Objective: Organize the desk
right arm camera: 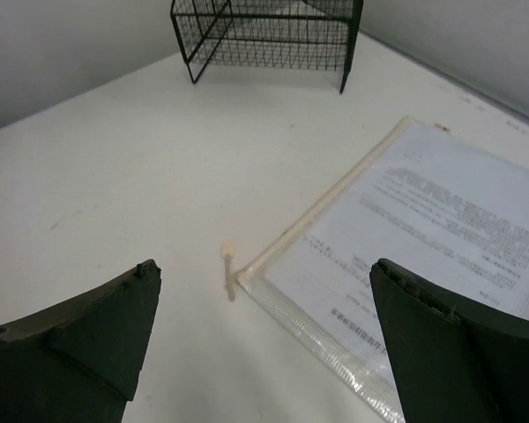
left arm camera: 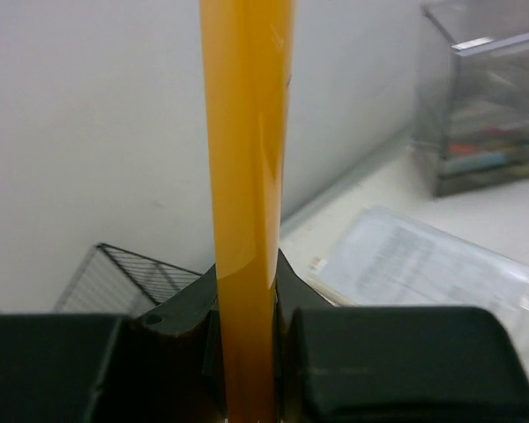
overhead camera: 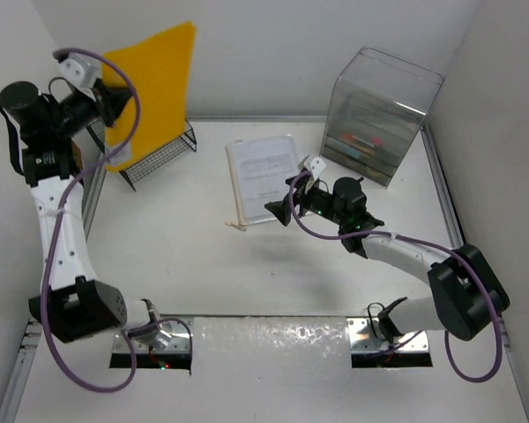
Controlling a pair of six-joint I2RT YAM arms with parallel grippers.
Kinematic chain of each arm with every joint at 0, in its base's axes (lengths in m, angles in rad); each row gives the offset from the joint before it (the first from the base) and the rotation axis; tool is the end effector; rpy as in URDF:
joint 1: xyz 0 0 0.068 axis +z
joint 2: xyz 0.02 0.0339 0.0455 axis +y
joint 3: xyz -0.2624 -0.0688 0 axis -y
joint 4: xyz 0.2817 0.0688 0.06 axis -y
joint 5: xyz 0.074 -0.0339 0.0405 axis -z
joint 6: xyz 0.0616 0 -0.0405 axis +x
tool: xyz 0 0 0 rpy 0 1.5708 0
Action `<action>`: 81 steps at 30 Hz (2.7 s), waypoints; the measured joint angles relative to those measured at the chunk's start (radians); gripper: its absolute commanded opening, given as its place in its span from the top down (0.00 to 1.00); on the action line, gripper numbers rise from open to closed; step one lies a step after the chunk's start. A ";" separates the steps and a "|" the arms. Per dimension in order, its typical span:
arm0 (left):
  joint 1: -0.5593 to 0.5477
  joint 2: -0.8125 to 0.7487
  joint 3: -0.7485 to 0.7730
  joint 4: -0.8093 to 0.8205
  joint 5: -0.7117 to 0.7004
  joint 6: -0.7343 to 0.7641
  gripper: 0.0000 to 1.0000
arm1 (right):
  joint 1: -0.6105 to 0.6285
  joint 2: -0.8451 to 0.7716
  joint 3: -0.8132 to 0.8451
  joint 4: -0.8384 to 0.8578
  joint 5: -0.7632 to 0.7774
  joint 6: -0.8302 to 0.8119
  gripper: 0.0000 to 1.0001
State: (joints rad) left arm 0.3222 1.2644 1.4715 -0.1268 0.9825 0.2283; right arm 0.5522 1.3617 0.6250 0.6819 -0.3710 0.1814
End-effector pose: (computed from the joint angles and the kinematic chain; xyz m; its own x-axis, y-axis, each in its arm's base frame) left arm 0.3122 0.0502 0.4890 0.2123 0.2033 -0.9558 0.5777 0.7627 0.2906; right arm 0.2826 0.2004 0.2182 -0.1897 0.0806 -0.9785 -0.7756 0.5988 0.1997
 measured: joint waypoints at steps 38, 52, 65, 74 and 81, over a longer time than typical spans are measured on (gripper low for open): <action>0.008 0.576 0.288 0.069 -0.251 -0.022 1.00 | 0.000 0.031 -0.099 0.069 -0.056 0.072 0.01; -0.027 0.579 0.254 0.066 -0.169 0.091 1.00 | 0.000 0.028 -0.116 0.080 -0.057 0.080 0.01; -0.037 0.518 0.150 -0.010 0.039 0.248 1.00 | 0.000 -0.017 -0.121 0.060 -0.058 0.076 0.01; -0.042 0.489 0.099 -0.087 0.140 0.377 1.00 | 0.000 -0.037 -0.121 0.027 -0.058 0.064 0.01; -0.044 0.488 0.106 -0.032 0.039 0.340 1.00 | 0.000 -0.066 -0.121 0.005 -0.057 0.053 0.01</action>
State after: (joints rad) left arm 0.2783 1.7527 1.5776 -0.1593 1.0218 0.5682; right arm 0.5522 1.2957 0.5041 0.6872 -0.4282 0.2344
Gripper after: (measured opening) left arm 0.127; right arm 0.992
